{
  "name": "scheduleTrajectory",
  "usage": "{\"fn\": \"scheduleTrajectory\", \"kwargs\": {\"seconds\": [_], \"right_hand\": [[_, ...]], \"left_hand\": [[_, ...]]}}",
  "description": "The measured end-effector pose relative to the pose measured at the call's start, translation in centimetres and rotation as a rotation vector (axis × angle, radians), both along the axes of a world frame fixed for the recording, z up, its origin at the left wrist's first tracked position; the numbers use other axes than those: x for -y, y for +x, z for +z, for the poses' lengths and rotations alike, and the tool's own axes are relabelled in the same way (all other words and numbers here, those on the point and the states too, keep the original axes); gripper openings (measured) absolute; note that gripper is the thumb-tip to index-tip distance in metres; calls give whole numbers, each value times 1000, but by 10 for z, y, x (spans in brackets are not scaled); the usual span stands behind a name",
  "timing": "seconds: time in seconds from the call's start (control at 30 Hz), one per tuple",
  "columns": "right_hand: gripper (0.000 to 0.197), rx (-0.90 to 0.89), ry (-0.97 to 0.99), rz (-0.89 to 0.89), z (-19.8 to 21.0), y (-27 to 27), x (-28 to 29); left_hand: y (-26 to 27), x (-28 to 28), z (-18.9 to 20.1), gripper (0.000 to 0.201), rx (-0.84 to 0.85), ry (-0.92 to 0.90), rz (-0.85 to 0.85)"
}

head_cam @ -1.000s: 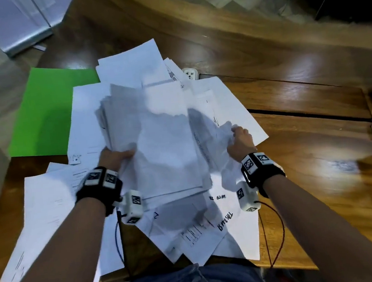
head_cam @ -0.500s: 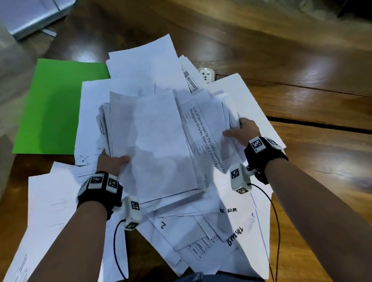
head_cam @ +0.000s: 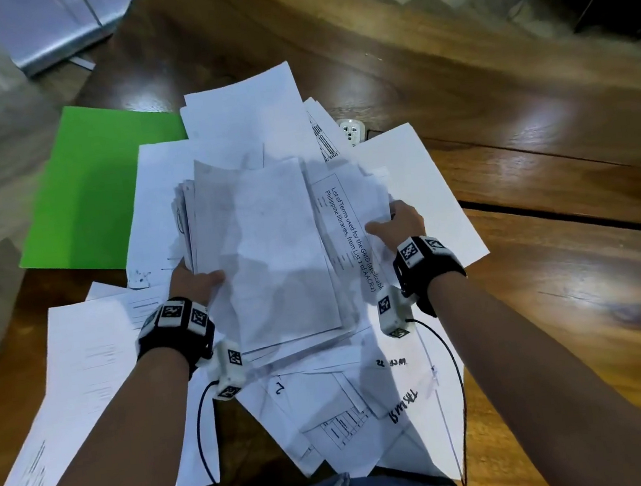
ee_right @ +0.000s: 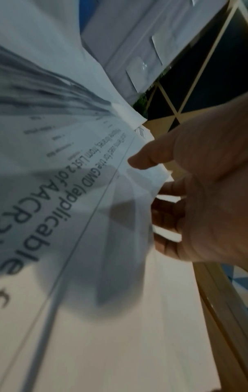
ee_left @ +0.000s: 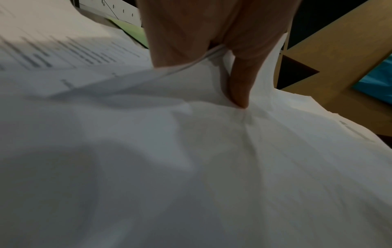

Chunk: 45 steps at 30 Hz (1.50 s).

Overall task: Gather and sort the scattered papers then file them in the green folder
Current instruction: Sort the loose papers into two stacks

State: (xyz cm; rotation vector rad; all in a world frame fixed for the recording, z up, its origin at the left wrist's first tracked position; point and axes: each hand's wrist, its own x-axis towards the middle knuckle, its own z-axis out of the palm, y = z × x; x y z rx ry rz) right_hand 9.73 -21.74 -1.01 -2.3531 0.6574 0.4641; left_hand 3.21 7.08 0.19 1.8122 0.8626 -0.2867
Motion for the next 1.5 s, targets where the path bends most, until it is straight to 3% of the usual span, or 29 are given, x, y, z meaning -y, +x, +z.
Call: {"fn": "scheduleTrajectory", "kwargs": {"seconds": [0.2,0.27,0.33,0.47,0.57,0.73,0.93,1.03,1.2,1.33,1.5], "right_hand": [[58,203,-325,457,15,-12,-20],[56,227,-280,539,13,-19,-24],[54,187,-187,487,12,-27,-26],[34,20,-178,339,18,-32,-14],[34,-4,-126,179,28,-27,12],[34,142,-60,-114,55,-22,72],[26,460,85,-491,93,-24,130],[18,458,120,-586,106,-25,144],[27,413,287,-550,114,-39,132],[11,281,364,-425,112,-43,106],[28,124,210,-172,76,-45,48]], "left_hand": [[1,-4,-5,55,-15,-7,-2],[1,-4,-7,55,-9,-7,-1],[0,-4,-8,54,-9,-8,1],[-2,-4,-9,53,-17,7,-13],[-3,-2,-8,59,-21,-6,-8],[-4,4,-5,60,-36,16,-39],[-13,30,-6,57,-56,-20,-114],[-14,42,-4,56,-78,-30,-160],[-14,53,-1,51,-56,-39,-195],[-13,49,-3,56,-16,-170,-112],[-8,46,-2,74,-66,-255,-51]]}}
